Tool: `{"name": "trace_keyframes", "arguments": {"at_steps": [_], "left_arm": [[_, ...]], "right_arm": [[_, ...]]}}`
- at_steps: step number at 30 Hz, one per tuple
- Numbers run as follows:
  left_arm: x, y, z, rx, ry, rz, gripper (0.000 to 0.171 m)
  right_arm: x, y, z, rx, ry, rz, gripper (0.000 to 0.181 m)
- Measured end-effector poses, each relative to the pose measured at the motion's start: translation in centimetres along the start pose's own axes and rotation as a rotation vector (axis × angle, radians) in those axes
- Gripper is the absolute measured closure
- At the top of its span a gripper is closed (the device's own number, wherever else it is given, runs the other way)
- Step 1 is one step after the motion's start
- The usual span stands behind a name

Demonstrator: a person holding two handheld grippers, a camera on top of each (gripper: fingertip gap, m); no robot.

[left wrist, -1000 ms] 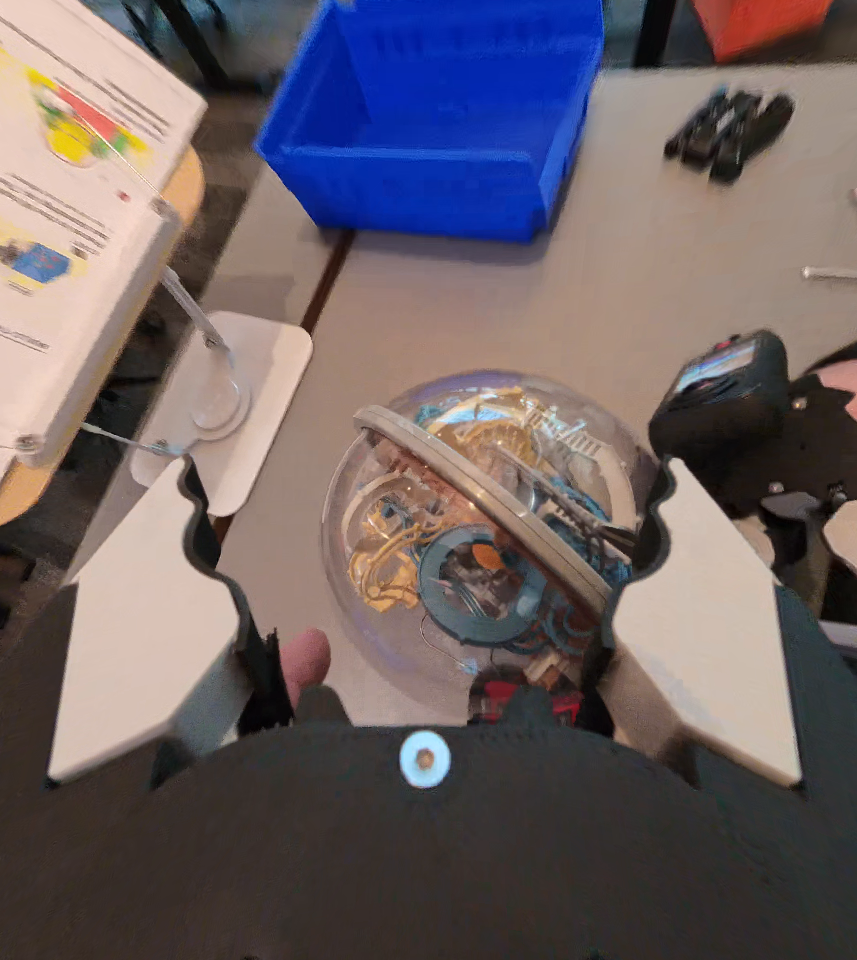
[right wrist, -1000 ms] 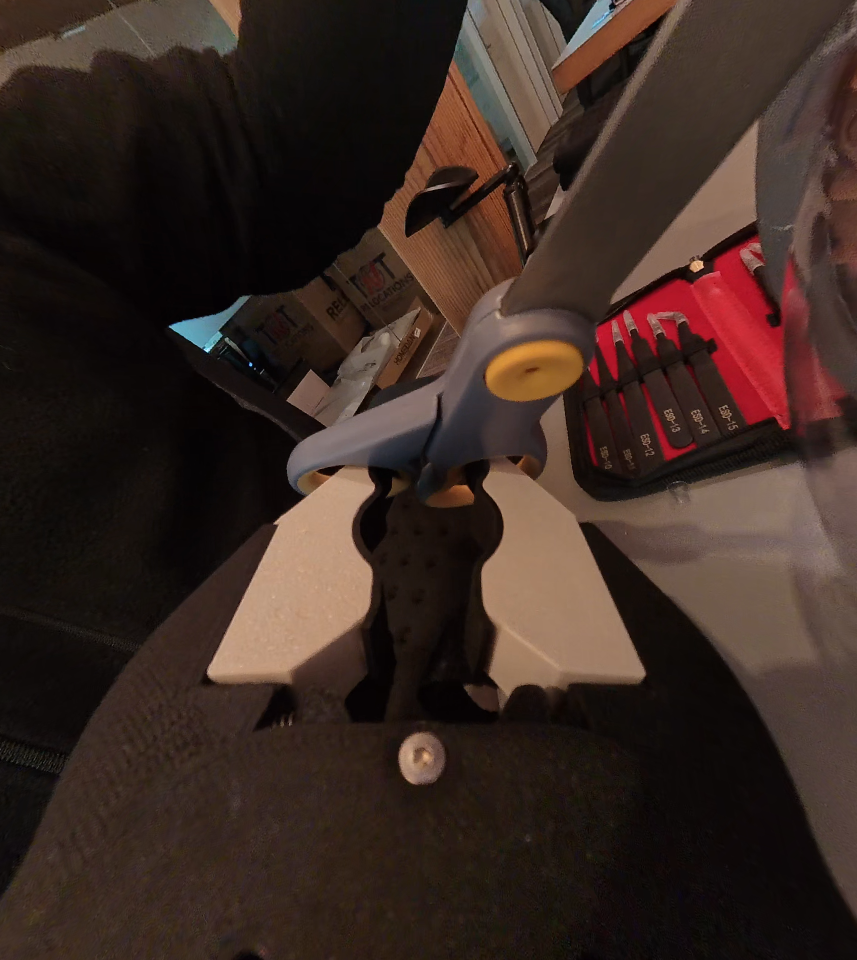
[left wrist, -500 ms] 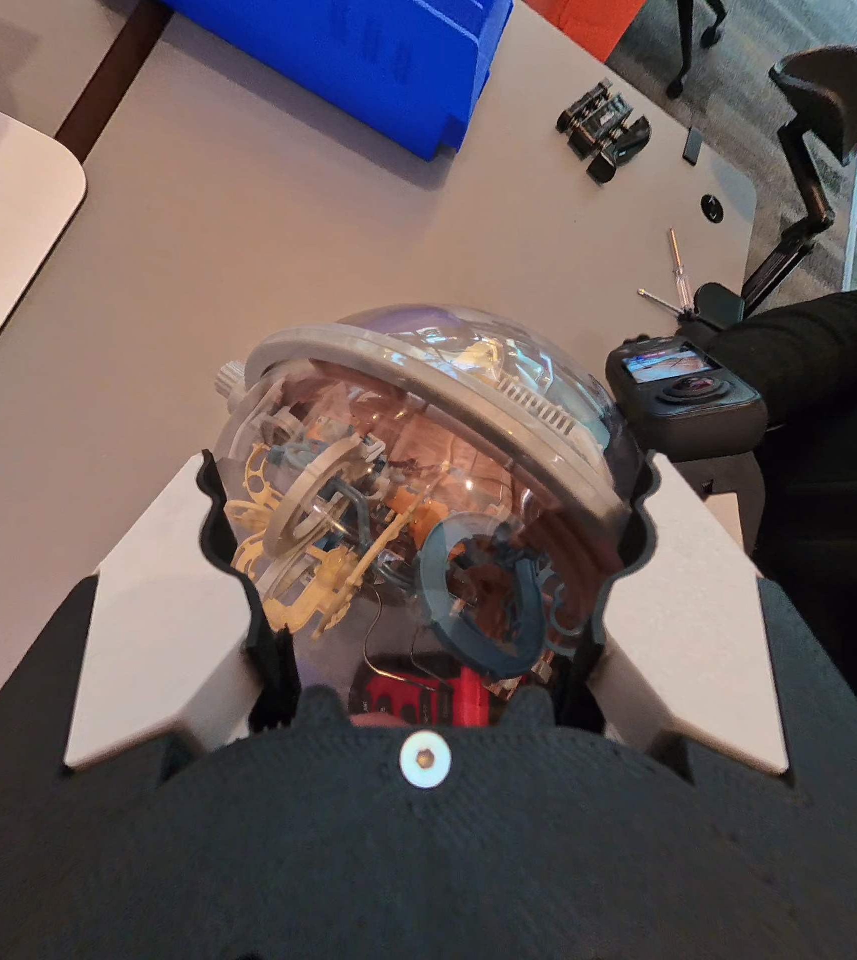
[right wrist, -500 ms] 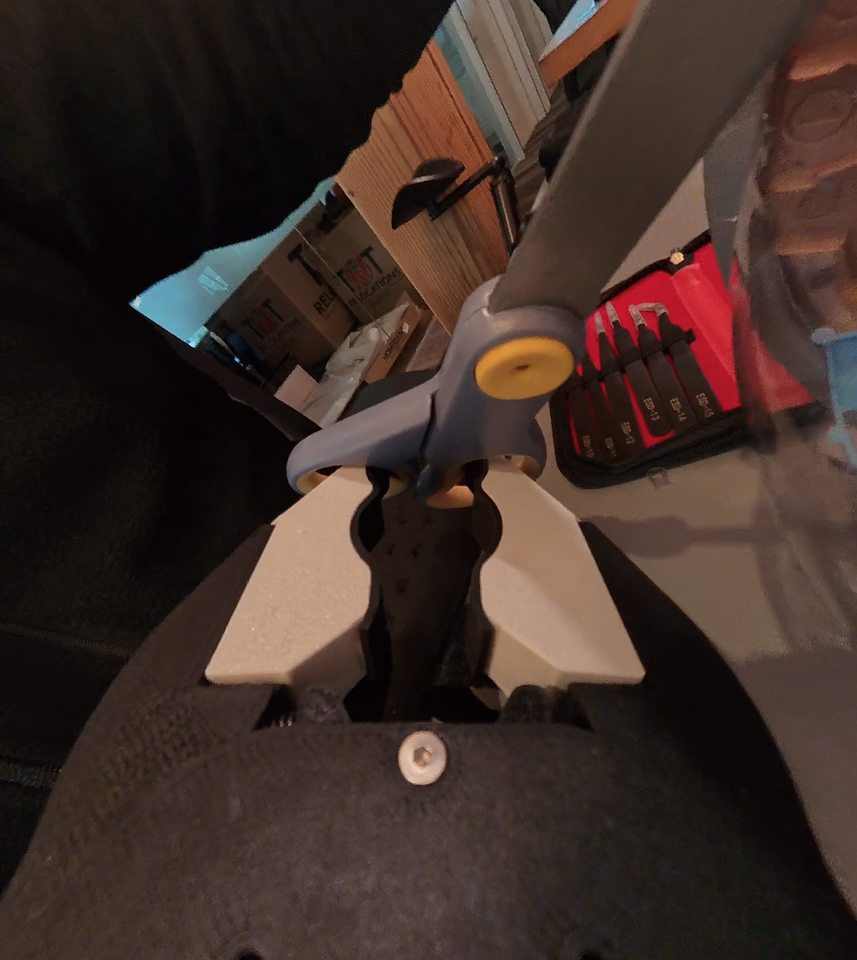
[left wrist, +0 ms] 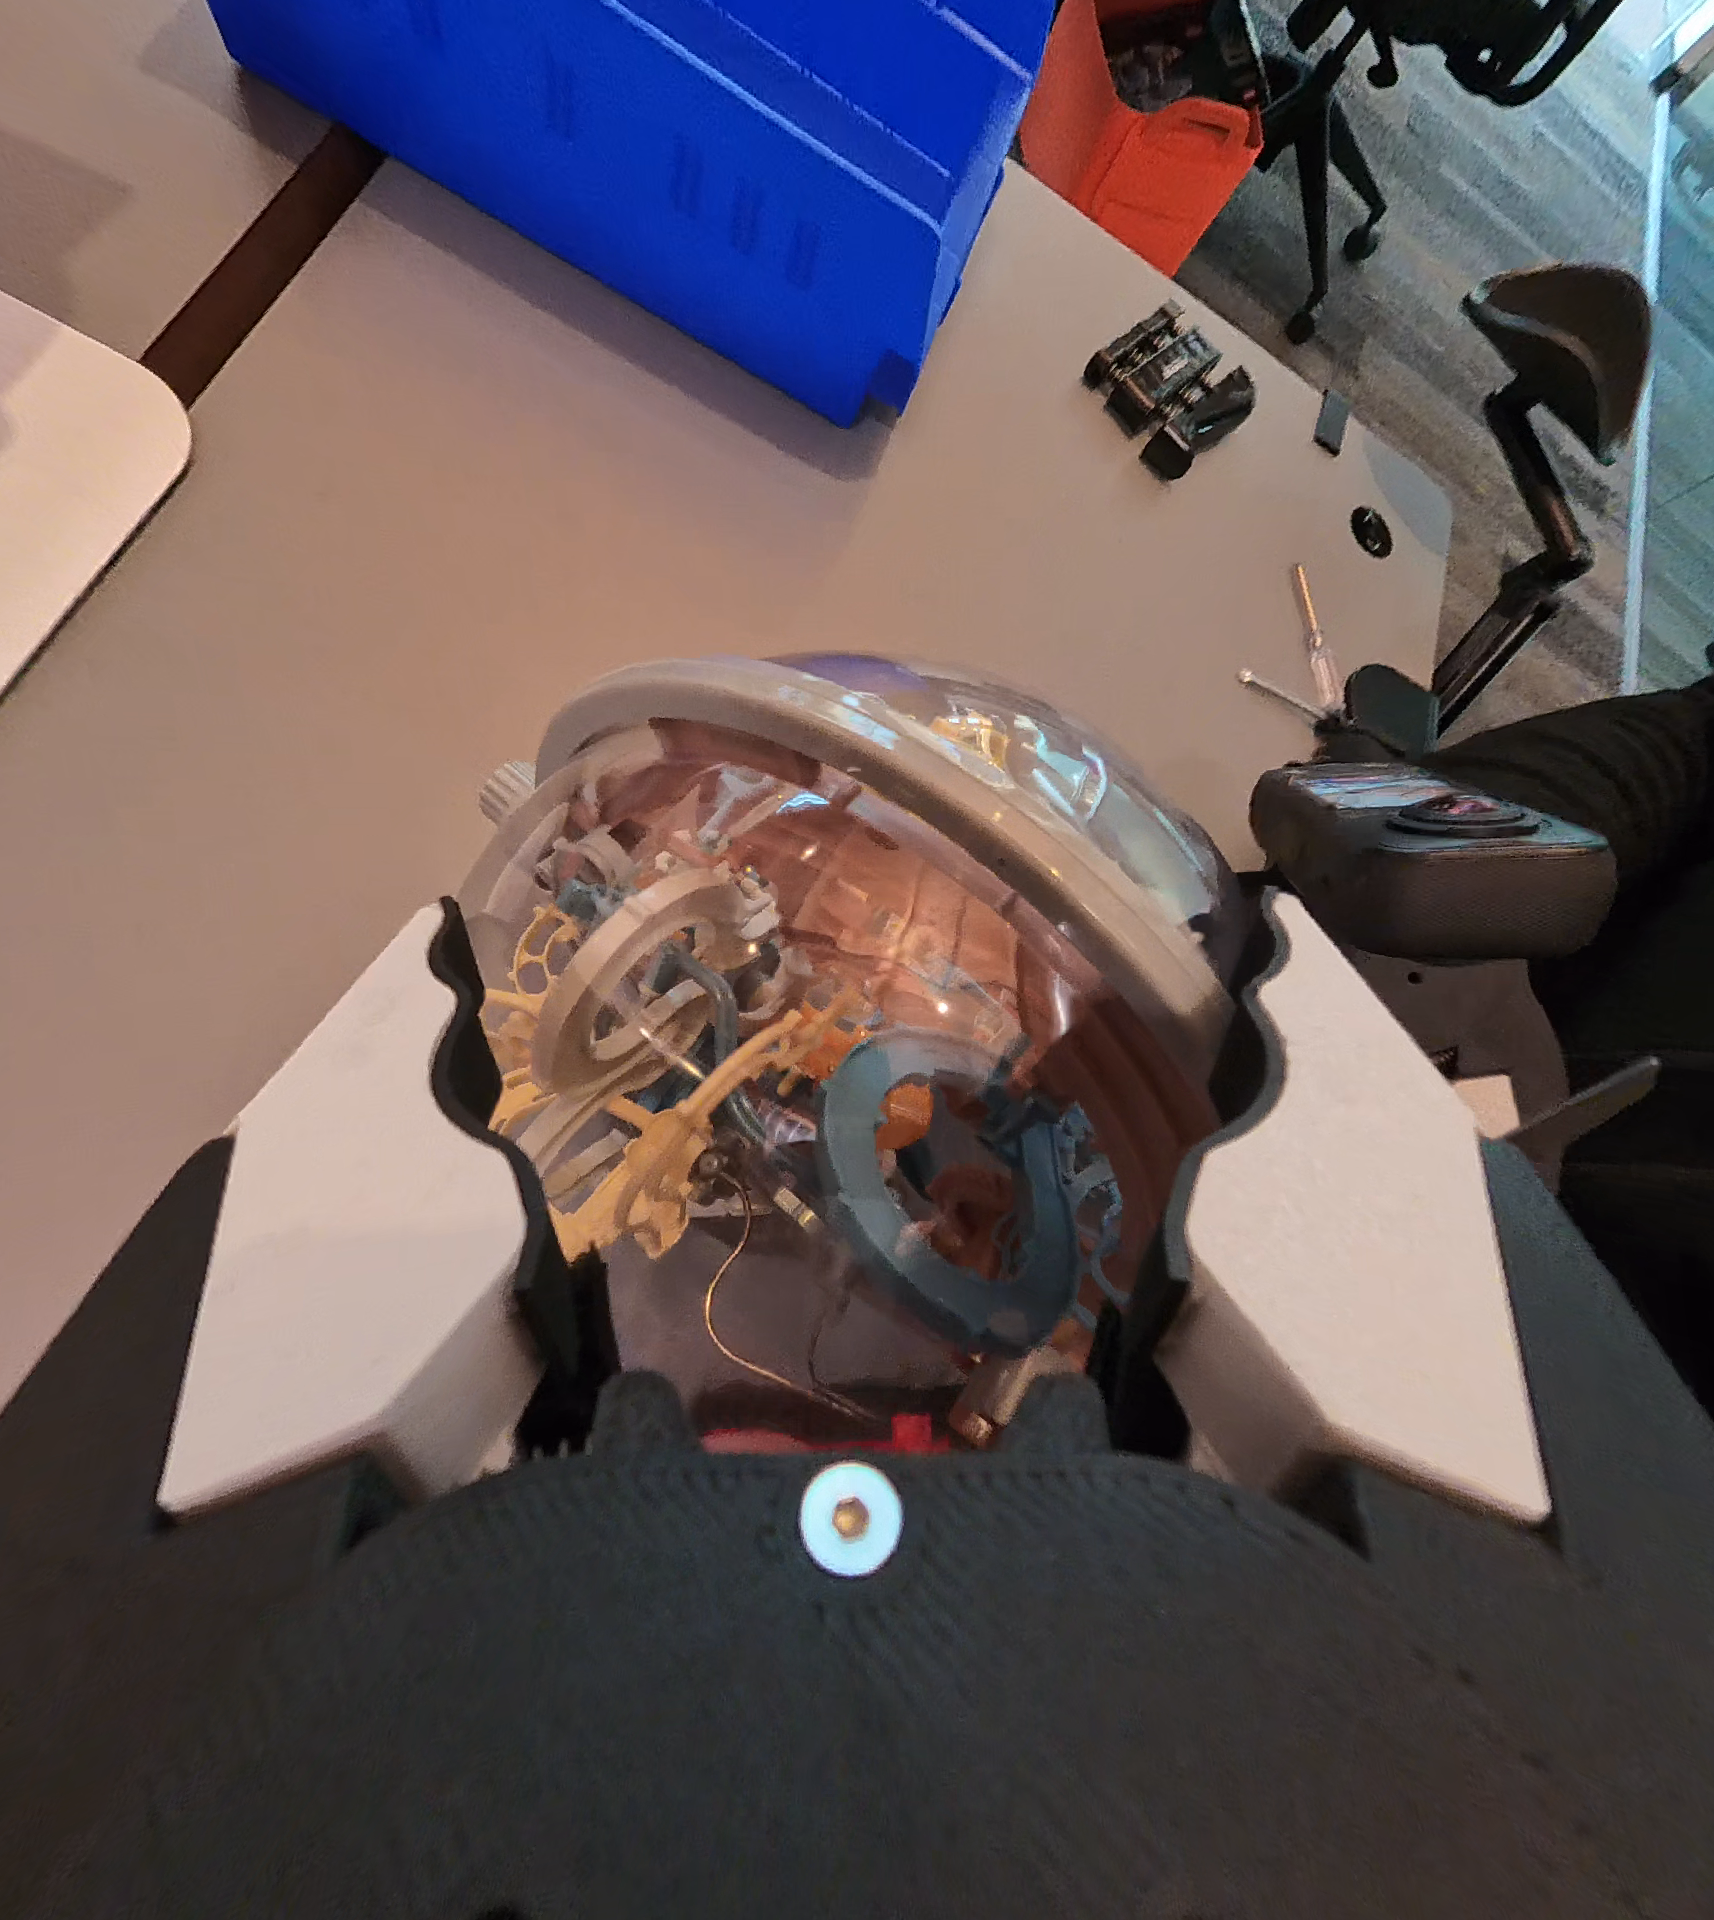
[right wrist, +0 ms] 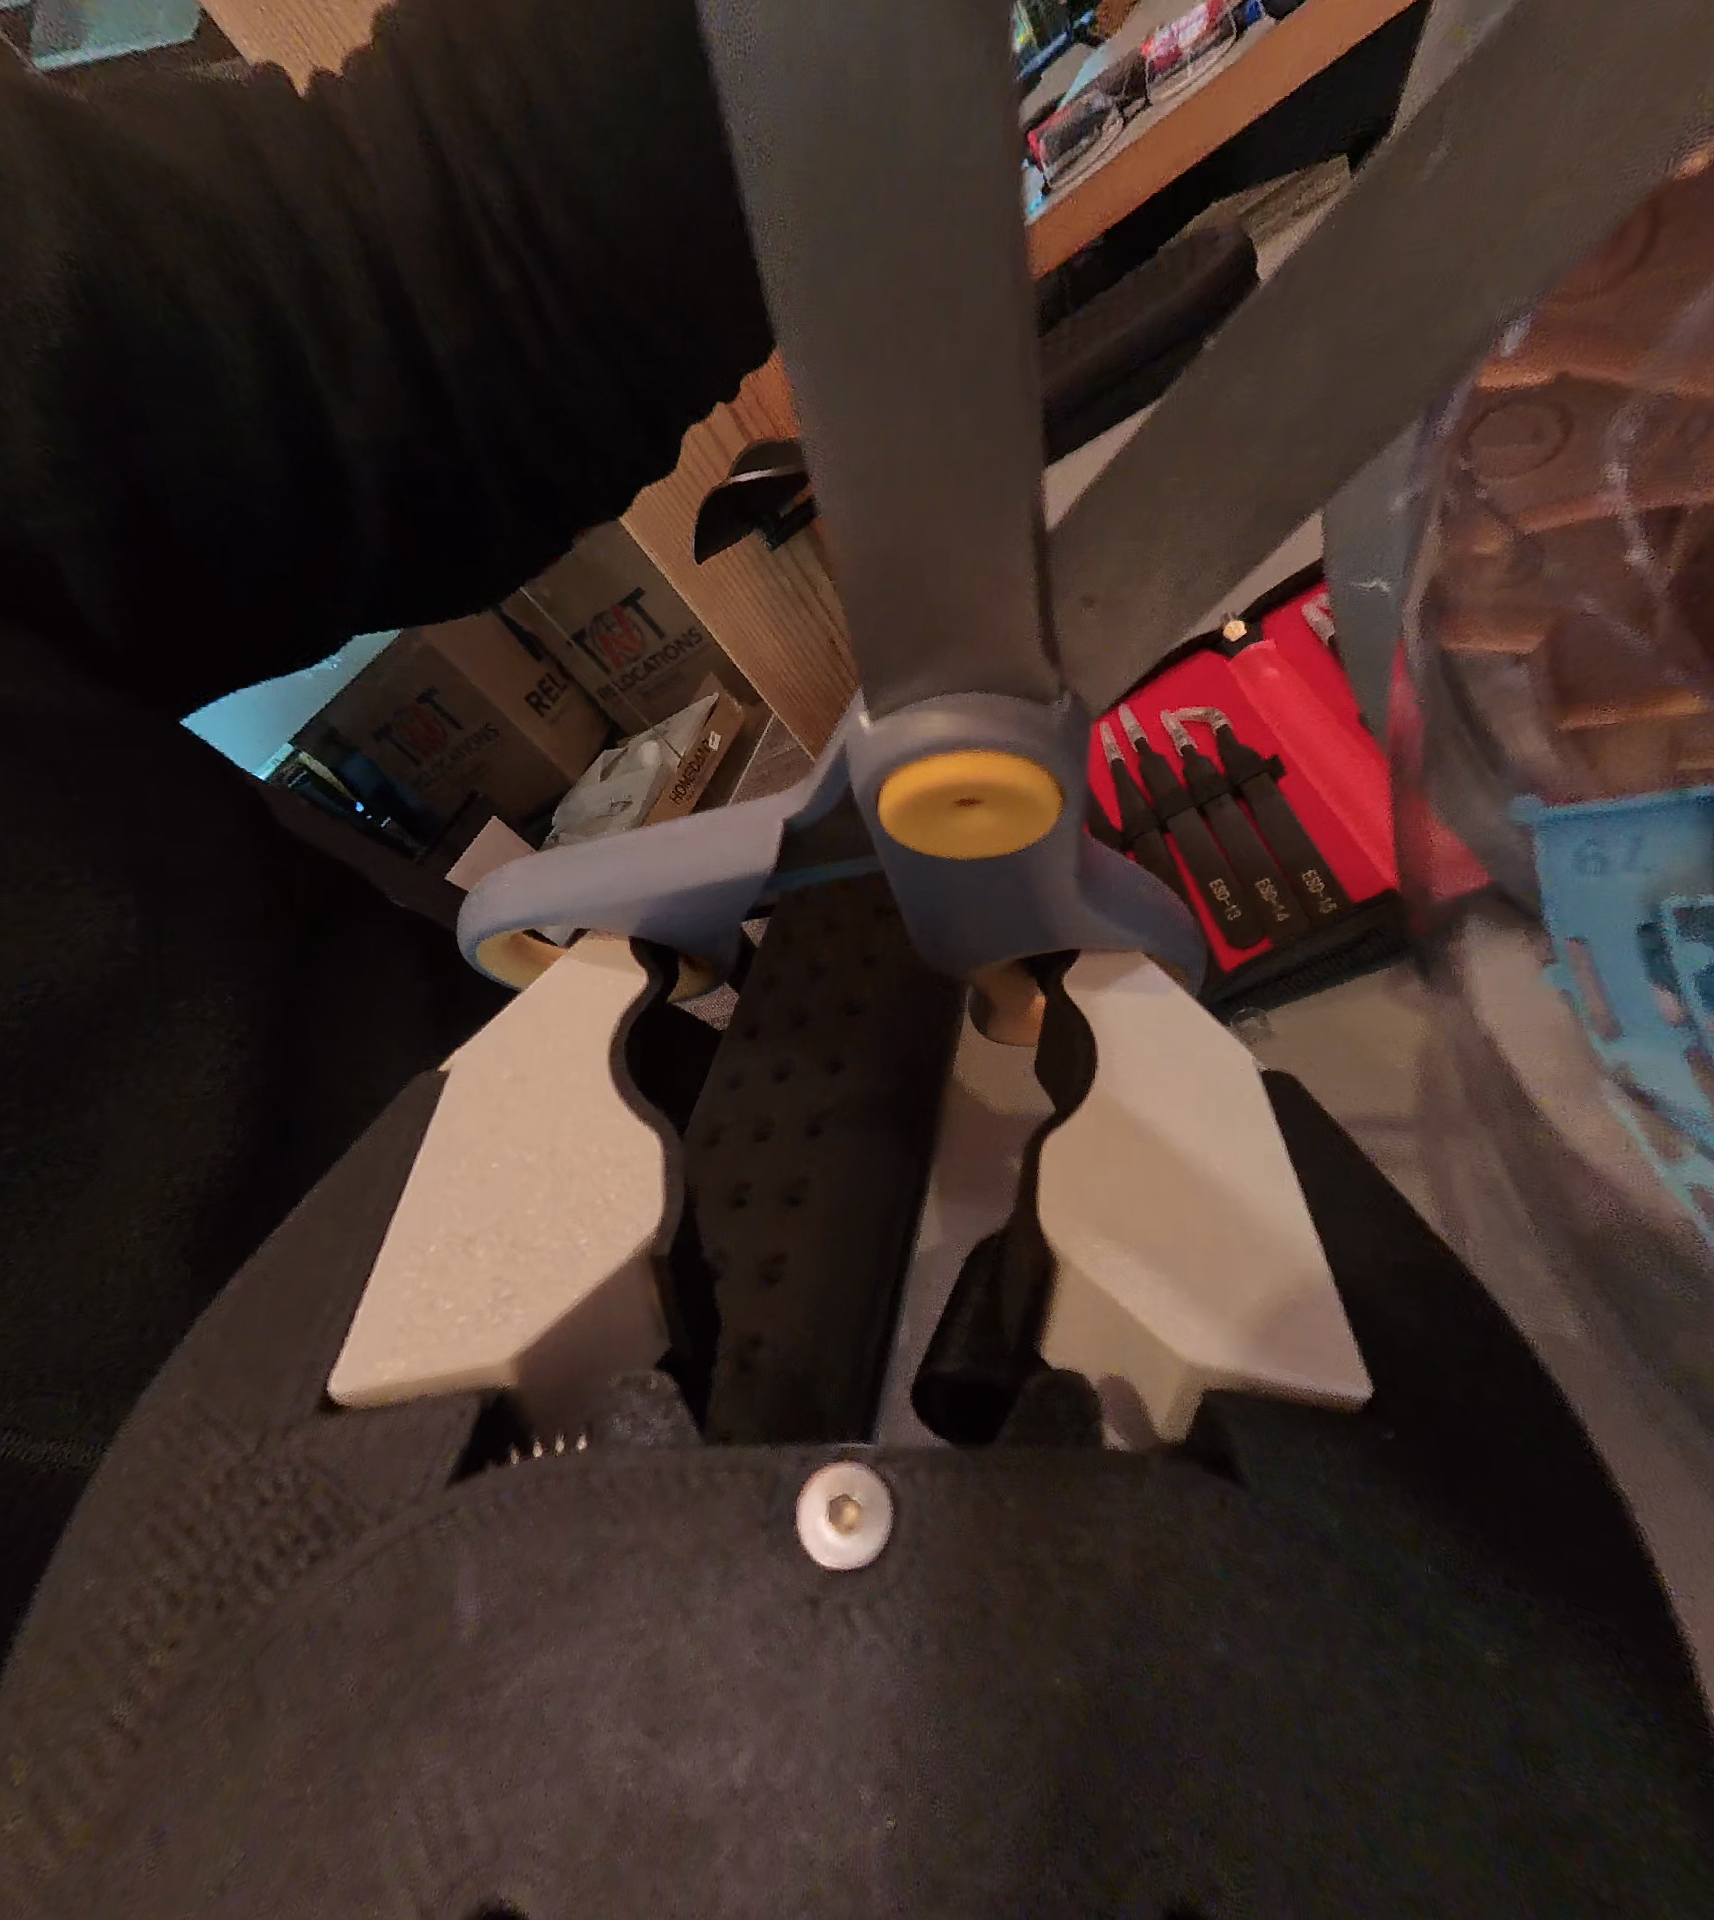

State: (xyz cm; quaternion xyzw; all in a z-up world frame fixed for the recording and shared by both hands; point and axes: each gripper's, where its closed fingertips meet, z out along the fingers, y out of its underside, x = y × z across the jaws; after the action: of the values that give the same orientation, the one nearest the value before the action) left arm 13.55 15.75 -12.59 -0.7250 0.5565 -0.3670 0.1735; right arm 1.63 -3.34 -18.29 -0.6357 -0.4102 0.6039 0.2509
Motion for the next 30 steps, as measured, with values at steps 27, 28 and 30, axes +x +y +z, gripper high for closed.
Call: {"name": "trace_keyframes", "arguments": {"at_steps": [27,28,30], "left_arm": [[0.6,1.4,-4.1,0.304,0.052,-0.059,0.028],[0.6,1.4,-4.2,0.313,0.055,-0.061,0.029],[0.5,1.6,-4.4,0.339,0.071,-0.07,0.03]], "right_arm": [[0.4,-1.5,-2.8,0.113,-0.078,0.028,0.128],[0.3,-1.5,-2.9,0.113,-0.079,0.026,0.129],[0.2,-1.6,-2.9,0.122,-0.095,0.039,0.129]]}}
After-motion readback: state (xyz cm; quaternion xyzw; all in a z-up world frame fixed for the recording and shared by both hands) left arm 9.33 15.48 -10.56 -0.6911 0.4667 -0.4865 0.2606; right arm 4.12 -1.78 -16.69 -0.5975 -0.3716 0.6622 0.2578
